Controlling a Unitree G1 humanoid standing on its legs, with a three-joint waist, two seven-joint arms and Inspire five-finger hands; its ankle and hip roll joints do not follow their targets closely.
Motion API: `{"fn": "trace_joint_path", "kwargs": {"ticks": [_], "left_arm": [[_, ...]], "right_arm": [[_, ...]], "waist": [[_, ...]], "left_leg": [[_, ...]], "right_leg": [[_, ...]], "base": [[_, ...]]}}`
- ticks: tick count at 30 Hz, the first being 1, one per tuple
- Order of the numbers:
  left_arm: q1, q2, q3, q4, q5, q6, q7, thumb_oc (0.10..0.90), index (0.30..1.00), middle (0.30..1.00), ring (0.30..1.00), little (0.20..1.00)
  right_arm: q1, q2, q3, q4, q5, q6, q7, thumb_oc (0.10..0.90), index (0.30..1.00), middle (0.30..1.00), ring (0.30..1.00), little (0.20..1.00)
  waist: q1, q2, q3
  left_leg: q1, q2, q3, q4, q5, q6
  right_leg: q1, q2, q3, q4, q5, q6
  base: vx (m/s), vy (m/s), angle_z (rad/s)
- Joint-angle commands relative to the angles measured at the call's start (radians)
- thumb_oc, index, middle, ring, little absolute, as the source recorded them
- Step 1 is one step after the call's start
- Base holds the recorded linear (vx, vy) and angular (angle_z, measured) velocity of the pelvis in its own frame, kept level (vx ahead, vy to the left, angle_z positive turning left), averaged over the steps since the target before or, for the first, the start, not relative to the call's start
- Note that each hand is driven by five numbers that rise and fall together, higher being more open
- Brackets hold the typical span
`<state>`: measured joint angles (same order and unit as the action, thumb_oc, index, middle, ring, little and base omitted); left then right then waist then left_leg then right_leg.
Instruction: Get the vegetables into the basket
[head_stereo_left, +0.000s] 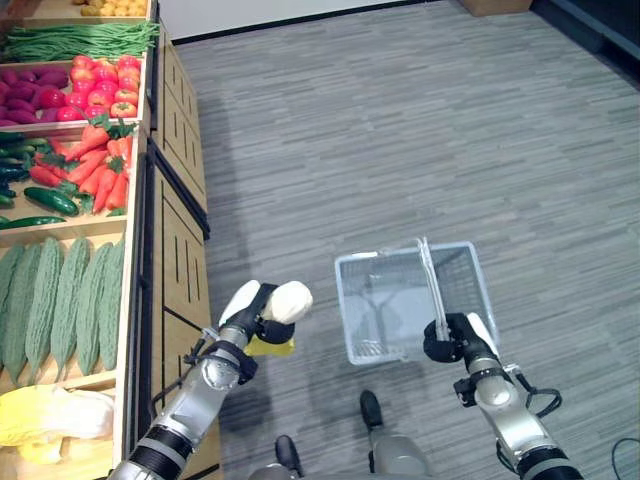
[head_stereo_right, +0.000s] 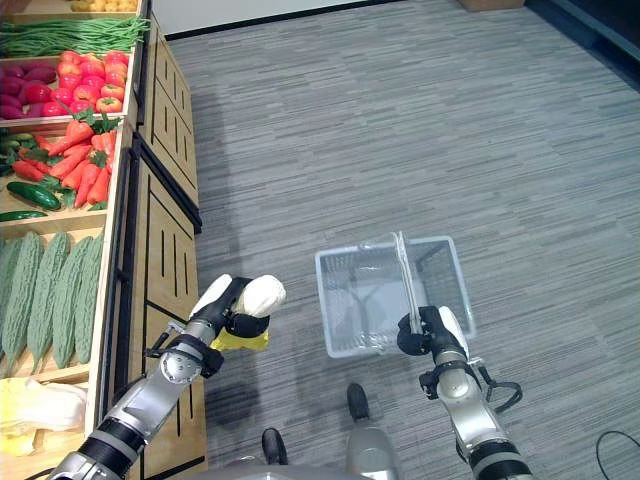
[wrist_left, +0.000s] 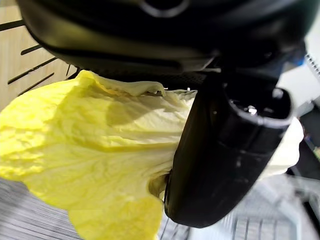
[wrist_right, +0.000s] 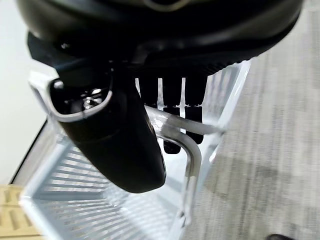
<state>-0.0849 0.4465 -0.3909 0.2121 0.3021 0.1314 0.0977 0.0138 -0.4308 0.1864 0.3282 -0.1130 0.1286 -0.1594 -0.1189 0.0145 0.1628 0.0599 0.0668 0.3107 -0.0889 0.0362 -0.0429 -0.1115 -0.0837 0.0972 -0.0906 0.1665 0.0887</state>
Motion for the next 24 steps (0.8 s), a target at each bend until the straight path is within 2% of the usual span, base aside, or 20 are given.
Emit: {"fn": "trace_joint_path", "kwargs": {"ticks": [1, 7, 14, 21, 24], "left_arm": [[-0.168, 0.023, -0.029, 0.035, 0.102, -0.052, 0.018, 0.400, 0.300, 0.300, 0.300, 0.300], [-0.243, -0.029, -0.103, 0.128, 0.145, -0.049, 0.013, 0.400, 0.300, 0.300, 0.300, 0.300], [-0.295, -0.078, -0.176, 0.207, 0.192, -0.056, -0.004, 0.400, 0.300, 0.300, 0.300, 0.300], [-0.333, -0.176, -0.264, 0.444, 0.237, -0.048, -0.011, 0.400, 0.300, 0.300, 0.300, 0.300], [-0.341, -0.194, -0.285, 0.499, 0.257, -0.046, -0.013, 0.400, 0.300, 0.300, 0.300, 0.300]], "right_arm": [[-0.036, -0.035, 0.005, -0.146, -0.045, -0.097, -0.004, 0.400, 0.300, 0.300, 0.300, 0.300], [-0.053, -0.053, 0.079, -0.206, -0.078, -0.100, 0.043, 0.400, 0.300, 0.300, 0.300, 0.300], [-0.066, -0.055, 0.170, -0.243, -0.057, -0.097, 0.118, 0.400, 0.300, 0.300, 0.300, 0.300], [-0.152, -0.056, 0.257, -0.311, -0.011, -0.120, 0.142, 0.400, 0.300, 0.300, 0.300, 0.300], [-0.175, -0.056, 0.276, -0.333, 0.003, -0.127, 0.141, 0.400, 0.300, 0.300, 0.300, 0.300]], "waist": [[-0.017, -0.032, -0.061], [-0.025, -0.023, -0.063], [-0.034, -0.008, -0.062], [-0.045, 0.013, -0.064], [-0.046, 0.016, -0.065]], "left_leg": [[0.019, 0.058, -0.017, 0.006, 0.009, -0.067], [0.018, 0.067, -0.020, 0.005, 0.017, -0.073], [0.020, 0.070, -0.020, 0.007, 0.022, -0.078], [0.026, 0.069, -0.013, 0.004, 0.025, -0.083], [0.026, 0.070, -0.010, 0.003, 0.026, -0.084]], "right_leg": [[0.096, -0.111, -0.032, 0.050, -0.125, 0.106], [0.102, -0.106, -0.038, 0.049, -0.126, 0.101], [0.110, -0.105, -0.043, 0.047, -0.128, 0.099], [0.116, -0.108, -0.041, 0.040, -0.123, 0.099], [0.116, -0.108, -0.040, 0.036, -0.121, 0.099]], "base": [[-0.01, -0.031, 0.01], [-0.01, -0.012, 0.02], [0.00, 0.000, 0.00], [0.00, 0.000, 0.00], [0.00, 0.000, 0.00]]}}
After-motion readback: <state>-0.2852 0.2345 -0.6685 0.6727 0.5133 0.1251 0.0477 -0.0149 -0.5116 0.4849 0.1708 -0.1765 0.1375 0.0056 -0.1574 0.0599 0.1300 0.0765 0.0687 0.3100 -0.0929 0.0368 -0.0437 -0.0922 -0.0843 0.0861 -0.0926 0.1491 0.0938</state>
